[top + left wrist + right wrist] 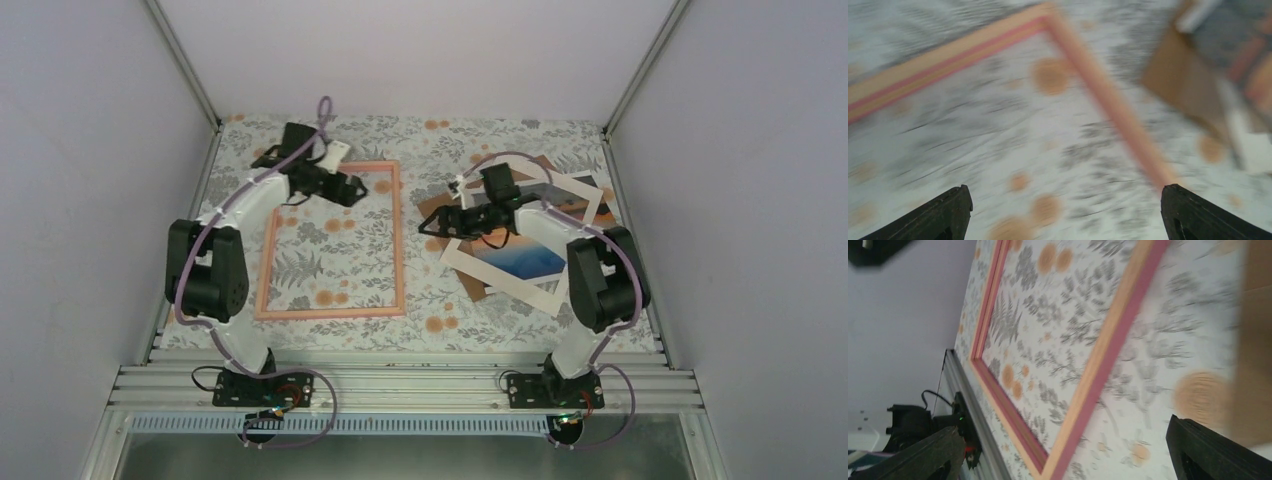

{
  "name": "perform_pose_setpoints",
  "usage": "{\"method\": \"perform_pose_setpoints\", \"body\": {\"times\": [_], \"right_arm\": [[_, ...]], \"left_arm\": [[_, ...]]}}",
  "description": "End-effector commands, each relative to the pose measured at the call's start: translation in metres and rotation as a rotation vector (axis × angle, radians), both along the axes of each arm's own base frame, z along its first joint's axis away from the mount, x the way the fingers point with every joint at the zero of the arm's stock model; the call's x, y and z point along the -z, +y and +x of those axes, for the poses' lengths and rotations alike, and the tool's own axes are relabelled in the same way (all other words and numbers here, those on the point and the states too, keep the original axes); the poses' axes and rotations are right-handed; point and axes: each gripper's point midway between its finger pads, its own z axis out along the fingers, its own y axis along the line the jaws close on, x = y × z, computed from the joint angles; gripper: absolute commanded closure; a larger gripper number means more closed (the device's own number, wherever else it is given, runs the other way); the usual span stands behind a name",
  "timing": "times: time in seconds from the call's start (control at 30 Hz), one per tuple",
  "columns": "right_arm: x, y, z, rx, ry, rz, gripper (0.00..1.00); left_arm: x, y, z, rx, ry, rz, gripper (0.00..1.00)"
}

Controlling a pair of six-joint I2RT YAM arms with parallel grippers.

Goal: Put the photo into the frame

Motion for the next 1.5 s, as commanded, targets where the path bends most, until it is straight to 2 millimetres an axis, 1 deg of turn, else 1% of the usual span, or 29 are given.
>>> {"method": "perform_pose_setpoints", "body": {"times": [0.0, 0.07, 0.13, 0.23, 0.33, 0.47, 0.53, 0.57, 0.6, 0.63, 0.73, 0.77, 0.87, 0.97, 1.1, 1.23, 1.33, 1.43, 1.47], "right_arm": [[0.003, -0.050, 0.014, 0.080, -0.010, -0.064, 0.01], [0.007, -0.073, 0.019, 0.115, -0.010, -0.089, 0.02], [0.010, -0.095, 0.026, 0.147, -0.019, -0.119, 0.01], [0.014, -0.123, 0.035, 0.174, -0.030, -0.162, 0.01], [0.017, -0.149, 0.043, 0.185, -0.036, -0.187, 0.00], [0.020, -0.168, 0.048, 0.206, -0.036, -0.193, 0.00], [0.026, -0.175, 0.051, 0.226, -0.035, -0.216, 0.00], [0.031, -0.179, 0.053, 0.237, -0.029, -0.229, 0.00], [0.040, -0.183, 0.053, 0.252, -0.009, -0.252, 0.00], [0.053, -0.188, 0.050, 0.262, 0.028, -0.282, 0.00], [0.089, -0.196, 0.037, 0.272, 0.142, -0.308, 0.00], [0.097, -0.199, 0.035, 0.279, 0.161, -0.321, 0.00], [0.111, -0.206, 0.031, 0.294, 0.206, -0.325, 0.00], [0.118, -0.209, 0.027, 0.302, 0.232, -0.326, 0.00], [0.126, -0.212, 0.024, 0.309, 0.255, -0.334, 0.00], [0.131, -0.215, 0.022, 0.314, 0.266, -0.348, 0.00], [0.136, -0.215, 0.019, 0.312, 0.274, -0.357, 0.00], [0.139, -0.215, 0.017, 0.308, 0.285, -0.358, 0.00], [0.140, -0.215, 0.017, 0.308, 0.288, -0.358, 0.00]], "left_arm": [[-0.010, -0.084, -0.020, 0.228, 0.013, -0.204, 0.05], [-0.012, -0.112, -0.025, 0.275, 0.029, -0.258, 0.06], [-0.010, -0.135, -0.031, 0.302, 0.058, -0.301, 0.06], [0.000, -0.160, -0.038, 0.317, 0.131, -0.367, 0.06], [0.020, -0.173, -0.041, 0.289, 0.225, -0.401, 0.06], [0.037, -0.187, -0.044, 0.252, 0.344, -0.447, 0.06], [0.043, -0.193, -0.045, 0.233, 0.374, -0.461, 0.05], [0.046, -0.196, -0.046, 0.226, 0.385, -0.465, 0.05], [0.049, -0.199, -0.045, 0.216, 0.389, -0.466, 0.05], [0.053, -0.200, -0.044, 0.196, 0.398, -0.461, 0.05], [0.064, -0.204, -0.043, 0.140, 0.446, -0.449, 0.05], [0.068, -0.206, -0.043, 0.133, 0.454, -0.438, 0.05], [0.063, -0.212, -0.045, 0.143, 0.441, -0.430, 0.05], [0.064, -0.213, -0.045, 0.085, 0.416, -0.382, 0.05], [0.086, -0.206, -0.043, -0.031, 0.449, -0.294, 0.06], [0.102, -0.201, -0.041, -0.095, 0.467, -0.267, 0.06], [0.115, -0.206, -0.042, -0.093, 0.508, -0.266, 0.08], [0.116, -0.218, -0.044, -0.039, 0.522, -0.327, 0.10], [0.113, -0.223, -0.045, -0.009, 0.520, -0.357, 0.10]]}}
